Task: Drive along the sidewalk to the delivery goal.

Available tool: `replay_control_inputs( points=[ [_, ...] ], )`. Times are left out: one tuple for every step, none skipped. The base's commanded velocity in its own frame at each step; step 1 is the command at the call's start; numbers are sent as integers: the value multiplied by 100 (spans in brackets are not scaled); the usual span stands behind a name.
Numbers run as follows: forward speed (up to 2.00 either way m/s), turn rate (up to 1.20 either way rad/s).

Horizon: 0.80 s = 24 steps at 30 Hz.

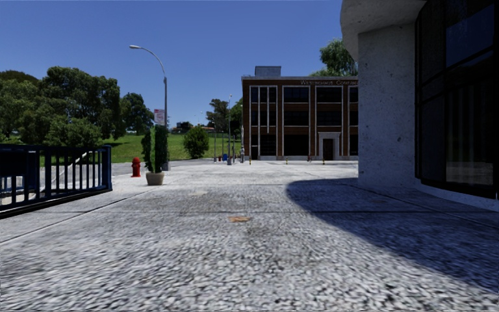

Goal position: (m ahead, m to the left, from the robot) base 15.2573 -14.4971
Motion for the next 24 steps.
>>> replay_control_inputs(
  points=[
    [200, 0],
    [200, 0],
    [200, 0],
    [200, 0],
    [200, 0],
    [200, 0],
    [200, 0],
    [200, 0],
    [200, 0],
    [200, 0],
    [200, 0],
    [200, 0],
    [200, 0],
    [200, 0],
    [200, 0],
    [200, 0],
    [200, 0],
    [200, 0],
    [200, 0],
    [200, 0],
    [200, 0],
    [200, 0],
    [200, 0],
    [200, 0]
  ],
)
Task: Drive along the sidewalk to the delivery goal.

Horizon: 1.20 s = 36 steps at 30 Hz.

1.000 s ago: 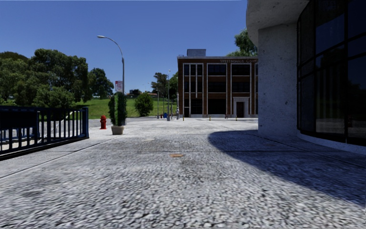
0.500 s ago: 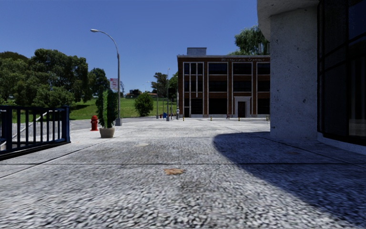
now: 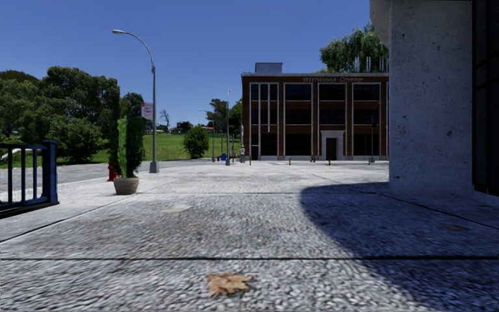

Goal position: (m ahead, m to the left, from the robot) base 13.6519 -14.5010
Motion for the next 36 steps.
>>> replay_control_inputs(
  points=[
    [200, 0],
    [200, 0],
    [200, 0],
    [200, 0],
    [200, 0],
    [200, 0],
    [200, 0],
    [200, 0],
    [200, 0],
    [200, 0],
    [200, 0],
    [200, 0],
    [200, 0],
    [200, 0],
    [200, 0],
    [200, 0],
    [200, 0],
    [200, 0],
    [200, 0],
    [200, 0],
    [200, 0],
    [200, 0],
    [200, 0],
    [200, 0],
    [200, 0],
    [200, 0],
    [200, 0],
    [200, 0],
    [200, 0],
    [200, 0],
    [200, 0],
    [200, 0],
    [200, 0],
    [200, 0],
    [200, 0],
    [200, 0]
  ],
)
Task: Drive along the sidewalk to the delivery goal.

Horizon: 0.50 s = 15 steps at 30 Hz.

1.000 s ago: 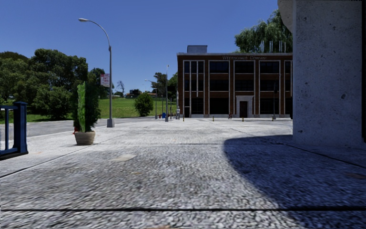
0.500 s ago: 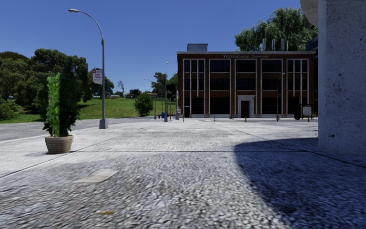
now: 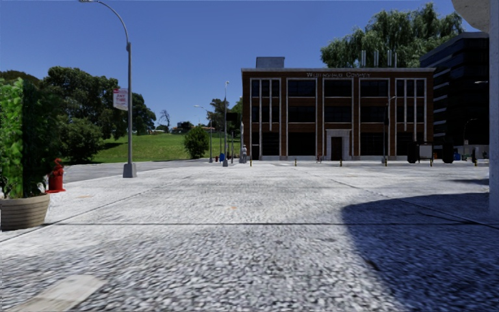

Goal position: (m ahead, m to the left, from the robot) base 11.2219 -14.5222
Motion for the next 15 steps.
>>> replay_control_inputs(
  points=[
    [200, 0],
    [200, 0],
    [200, 0],
    [200, 0],
    [200, 0],
    [200, 0],
    [200, 0],
    [200, 0],
    [200, 0],
    [200, 0],
    [200, 0],
    [200, 0],
    [200, 0],
    [200, 0],
    [200, 0]
  ],
)
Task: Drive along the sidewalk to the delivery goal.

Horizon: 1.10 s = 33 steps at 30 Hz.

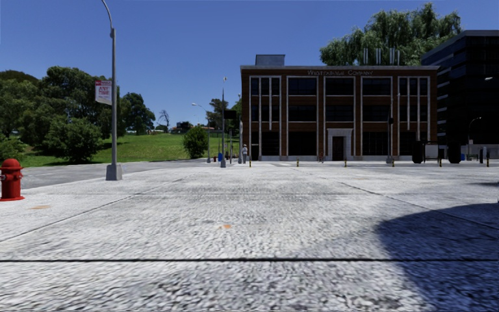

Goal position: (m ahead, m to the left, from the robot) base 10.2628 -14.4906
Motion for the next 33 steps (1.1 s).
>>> replay_control_inputs(
  points=[
    [200, 0],
    [200, 0],
    [200, 0],
    [200, 0],
    [200, 0],
    [200, 0],
    [200, 0],
    [200, 0],
    [200, 0],
    [200, 0],
    [200, 0],
    [200, 0],
    [200, 0],
    [200, 0],
    [200, 0],
    [200, 0],
    [200, 0],
    [200, 0],
    [200, 0],
    [200, 0],
    [200, 0],
    [200, 0],
    [200, 0],
    [200, 0],
    [200, 0],
    [200, 0],
    [200, 0],
    [200, 0],
    [200, 0],
    [200, 0],
    [200, 0],
    [200, 0],
    [200, 0]
  ],
)
